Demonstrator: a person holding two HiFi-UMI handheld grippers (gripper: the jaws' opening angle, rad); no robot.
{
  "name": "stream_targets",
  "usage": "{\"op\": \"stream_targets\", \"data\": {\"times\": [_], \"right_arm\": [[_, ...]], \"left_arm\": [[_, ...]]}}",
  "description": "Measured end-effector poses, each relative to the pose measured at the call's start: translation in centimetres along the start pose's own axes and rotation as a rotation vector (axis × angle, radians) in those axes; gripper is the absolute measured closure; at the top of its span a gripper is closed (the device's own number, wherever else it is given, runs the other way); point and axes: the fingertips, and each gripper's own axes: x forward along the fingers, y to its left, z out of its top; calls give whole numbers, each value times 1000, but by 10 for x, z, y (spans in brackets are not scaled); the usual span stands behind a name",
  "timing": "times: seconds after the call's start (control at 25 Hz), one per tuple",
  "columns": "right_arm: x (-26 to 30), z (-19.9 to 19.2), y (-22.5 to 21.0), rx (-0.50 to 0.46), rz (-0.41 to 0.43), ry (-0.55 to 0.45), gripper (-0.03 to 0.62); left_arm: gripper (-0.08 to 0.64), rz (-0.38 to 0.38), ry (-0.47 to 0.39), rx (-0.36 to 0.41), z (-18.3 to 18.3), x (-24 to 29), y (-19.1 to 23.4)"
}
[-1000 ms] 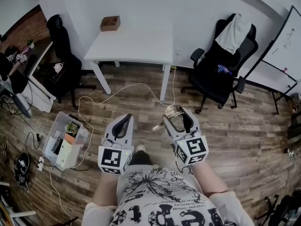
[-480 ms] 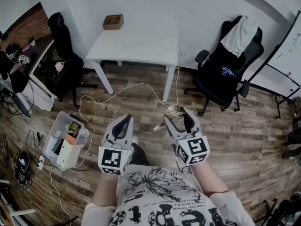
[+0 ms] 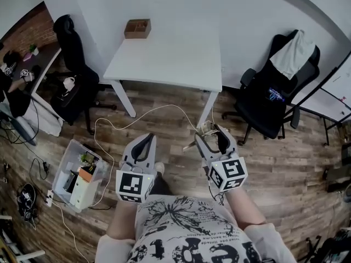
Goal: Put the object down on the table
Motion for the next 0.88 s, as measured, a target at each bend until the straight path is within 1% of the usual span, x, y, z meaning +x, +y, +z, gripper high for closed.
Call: {"op": "stream_targets", "data": {"times": [0.08,0.28,0.4,0.52,0.64,0.76,0.88], "right_arm": [[36,5,3,-5,-13,15,313],[128,14,9,0,-47,43,313],[176,20,7,19,-89,49,313],[215,23,7,35,-127,59,313],[246,20,7,47,-134,82,313],[272,17,-3,54,-144,104,313],[298,16,-17,60,-142,113,313]], "left_arm": [[548,-10,-2,8,-1,21,33],[548,-54,9,-29,-8,75,109],[548,-81,27,-46,-11,104,153],[548,-91,33,-45,-13,126,195],[548,-93,37,-57,-17,145,222],[548,-101,50,-79,-22,166,235],[548,-103,61,-84,-28,191,246]]}}
